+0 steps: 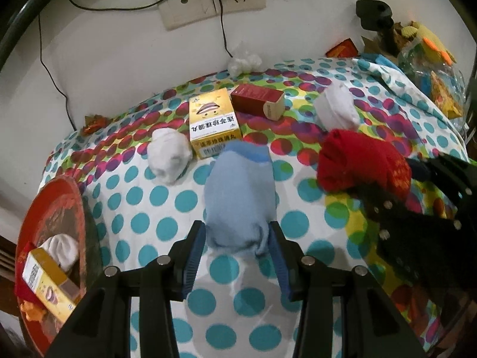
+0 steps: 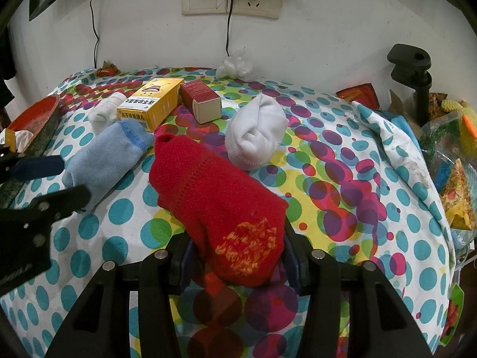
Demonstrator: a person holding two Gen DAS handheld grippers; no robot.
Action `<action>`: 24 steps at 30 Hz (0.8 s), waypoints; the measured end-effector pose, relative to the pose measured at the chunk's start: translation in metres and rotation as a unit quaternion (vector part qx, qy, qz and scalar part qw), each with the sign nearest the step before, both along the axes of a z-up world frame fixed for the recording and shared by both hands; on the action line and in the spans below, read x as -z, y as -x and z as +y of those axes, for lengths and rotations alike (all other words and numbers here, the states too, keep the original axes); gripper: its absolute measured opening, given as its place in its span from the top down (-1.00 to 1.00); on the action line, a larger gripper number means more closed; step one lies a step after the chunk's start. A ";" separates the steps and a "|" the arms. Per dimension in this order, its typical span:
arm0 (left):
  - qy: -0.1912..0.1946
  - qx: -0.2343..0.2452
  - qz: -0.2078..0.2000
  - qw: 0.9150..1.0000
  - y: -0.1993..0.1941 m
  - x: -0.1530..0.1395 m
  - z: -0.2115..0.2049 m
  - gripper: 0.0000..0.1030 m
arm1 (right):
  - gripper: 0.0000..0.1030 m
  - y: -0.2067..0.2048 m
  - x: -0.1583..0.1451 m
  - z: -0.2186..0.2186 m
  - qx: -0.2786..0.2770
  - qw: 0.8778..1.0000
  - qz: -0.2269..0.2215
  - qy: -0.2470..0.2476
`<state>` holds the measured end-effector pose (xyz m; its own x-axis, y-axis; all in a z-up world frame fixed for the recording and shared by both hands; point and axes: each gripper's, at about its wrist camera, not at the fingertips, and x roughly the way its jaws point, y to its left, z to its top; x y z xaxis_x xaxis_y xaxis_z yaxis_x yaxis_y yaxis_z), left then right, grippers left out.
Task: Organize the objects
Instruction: 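Grasp the red sock with the right tool while the left tool approaches the blue sock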
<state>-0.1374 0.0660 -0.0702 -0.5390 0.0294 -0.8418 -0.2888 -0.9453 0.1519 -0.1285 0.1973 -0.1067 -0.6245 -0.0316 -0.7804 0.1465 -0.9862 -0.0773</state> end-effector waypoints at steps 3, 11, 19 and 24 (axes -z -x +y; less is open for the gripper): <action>-0.013 0.000 -0.004 1.000 0.009 0.003 -0.001 0.15 | 0.06 0.000 0.000 0.000 0.000 1.000 -0.001 0.002; -0.060 0.007 -0.006 0.998 0.025 0.009 -0.008 0.15 | 0.02 0.001 0.000 0.001 0.002 1.000 -0.003 0.010; -0.091 0.012 -0.016 0.996 0.030 0.017 -0.018 -0.18 | -0.03 0.002 0.000 0.003 0.003 1.000 -0.004 0.013; -0.088 0.006 -0.005 0.996 0.034 0.023 -0.018 -0.36 | -0.04 0.003 0.001 0.003 0.004 1.000 -0.005 0.016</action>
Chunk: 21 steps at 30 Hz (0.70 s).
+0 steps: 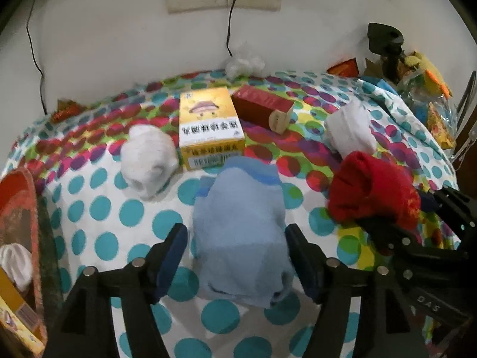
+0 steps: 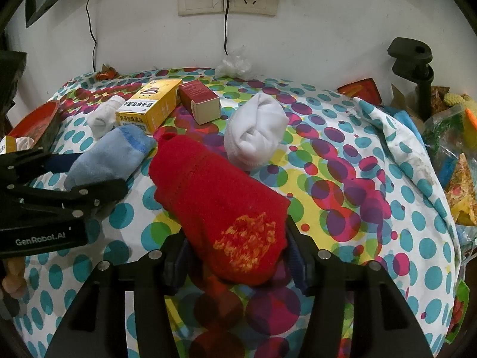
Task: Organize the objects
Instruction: 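Grasp the red sock with the right tool while the left tool approaches the blue sock, then close the left tool on the blue sock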
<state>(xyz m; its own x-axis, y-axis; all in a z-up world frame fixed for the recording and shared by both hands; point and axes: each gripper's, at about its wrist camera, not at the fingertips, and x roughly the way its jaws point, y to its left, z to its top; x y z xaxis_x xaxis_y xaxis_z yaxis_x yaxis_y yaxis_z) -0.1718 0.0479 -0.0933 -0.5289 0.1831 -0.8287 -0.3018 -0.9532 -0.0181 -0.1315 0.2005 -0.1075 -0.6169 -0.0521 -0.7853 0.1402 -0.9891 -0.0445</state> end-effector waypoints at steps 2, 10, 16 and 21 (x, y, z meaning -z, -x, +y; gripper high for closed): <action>-0.002 0.001 -0.001 1.000 0.002 0.000 0.000 -0.38 | -0.05 0.000 0.000 -0.001 0.000 1.000 0.000 0.000; -0.005 -0.028 0.027 0.999 0.002 0.005 -0.002 -0.58 | -0.07 0.000 0.001 0.000 0.001 1.000 0.000 0.000; -0.004 -0.044 0.023 0.999 0.002 0.007 -0.005 -0.75 | -0.07 0.001 0.002 -0.001 0.002 1.000 0.000 -0.001; -0.001 -0.063 0.015 0.998 0.005 0.009 -0.009 -0.99 | -0.09 0.001 0.001 -0.001 0.002 1.000 -0.001 0.000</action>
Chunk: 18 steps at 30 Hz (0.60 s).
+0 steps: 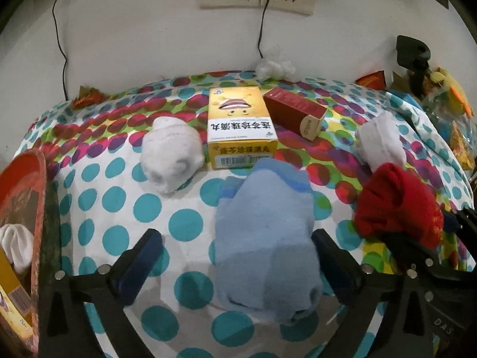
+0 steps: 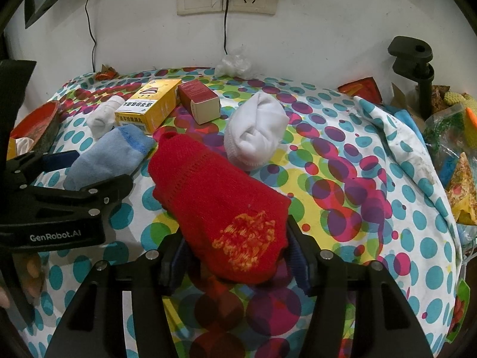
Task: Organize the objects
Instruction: 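Close the left tool on the blue sock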
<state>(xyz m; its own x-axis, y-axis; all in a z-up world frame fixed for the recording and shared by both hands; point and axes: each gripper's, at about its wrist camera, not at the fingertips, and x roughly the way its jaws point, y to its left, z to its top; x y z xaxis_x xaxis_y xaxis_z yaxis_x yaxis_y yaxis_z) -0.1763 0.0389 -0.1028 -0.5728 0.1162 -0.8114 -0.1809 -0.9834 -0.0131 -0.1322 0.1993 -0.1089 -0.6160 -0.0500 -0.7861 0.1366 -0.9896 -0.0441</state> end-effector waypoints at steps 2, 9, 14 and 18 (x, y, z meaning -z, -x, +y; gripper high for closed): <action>0.001 -0.001 0.000 1.000 0.000 0.000 0.000 -1.00 | -0.10 0.000 0.000 -0.001 0.002 1.000 -0.001 0.000; 0.001 -0.002 0.000 1.000 0.000 0.000 0.000 -1.00 | -0.31 0.001 0.001 0.002 0.010 1.000 -0.006 0.005; 0.001 -0.002 0.000 1.000 0.000 0.000 0.000 -1.00 | -0.32 0.000 0.001 0.004 0.010 1.000 -0.007 0.007; 0.001 -0.002 0.000 1.000 0.000 0.000 0.000 -1.00 | -0.38 0.001 0.002 0.004 0.009 1.000 -0.008 0.008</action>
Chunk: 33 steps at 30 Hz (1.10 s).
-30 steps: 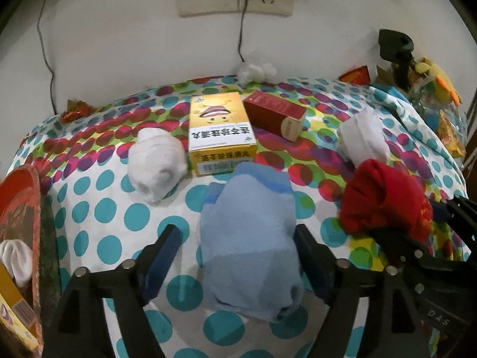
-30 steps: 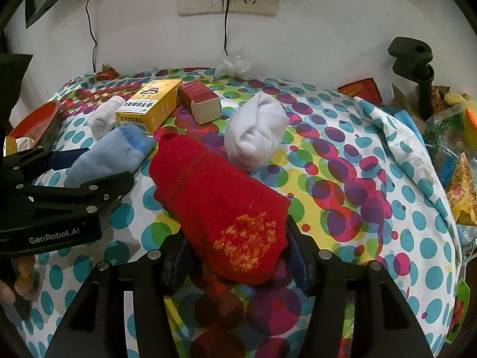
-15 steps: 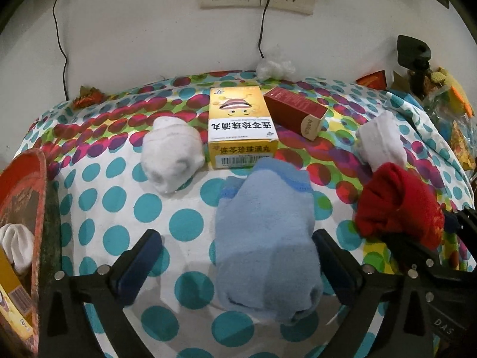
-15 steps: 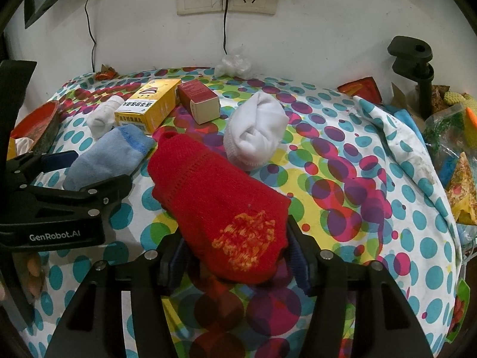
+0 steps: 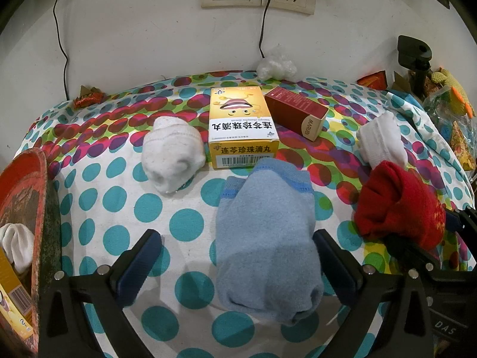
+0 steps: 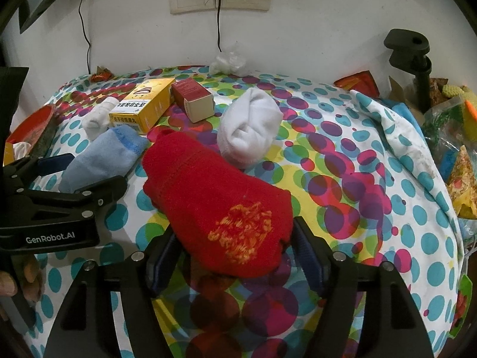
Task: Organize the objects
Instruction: 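Close the left tool on the blue sock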
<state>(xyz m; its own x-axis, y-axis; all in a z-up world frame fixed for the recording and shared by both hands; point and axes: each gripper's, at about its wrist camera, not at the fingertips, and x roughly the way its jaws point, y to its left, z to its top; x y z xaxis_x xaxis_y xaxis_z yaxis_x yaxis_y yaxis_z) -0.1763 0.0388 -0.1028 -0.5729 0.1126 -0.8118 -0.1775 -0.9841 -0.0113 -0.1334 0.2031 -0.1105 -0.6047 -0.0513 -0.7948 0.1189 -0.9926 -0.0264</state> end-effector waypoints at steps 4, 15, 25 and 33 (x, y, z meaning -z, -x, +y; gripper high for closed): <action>0.000 0.000 0.000 1.000 0.000 0.000 0.000 -1.00 | -0.52 0.001 0.001 0.002 0.004 1.000 -0.004 0.001; 0.000 0.000 0.000 1.000 0.000 0.000 0.000 -1.00 | -0.21 -0.001 0.000 -0.001 -0.010 1.000 0.004 -0.002; 0.013 0.001 0.012 1.000 -0.002 -0.003 0.002 -0.83 | 0.31 -0.002 -0.004 -0.005 -0.012 1.000 0.011 -0.006; 0.015 0.027 0.034 0.999 -0.009 -0.008 0.011 0.37 | 0.31 -0.002 -0.004 -0.004 -0.012 1.000 0.010 -0.003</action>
<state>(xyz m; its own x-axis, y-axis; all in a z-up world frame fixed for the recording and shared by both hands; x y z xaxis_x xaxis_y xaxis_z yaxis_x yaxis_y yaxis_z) -0.1676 0.0494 -0.0943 -0.6211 0.1209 -0.7744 -0.2289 -0.9729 0.0317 -0.1317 0.1995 -0.1069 -0.6187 -0.0607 -0.7832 0.1424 -0.9892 -0.0359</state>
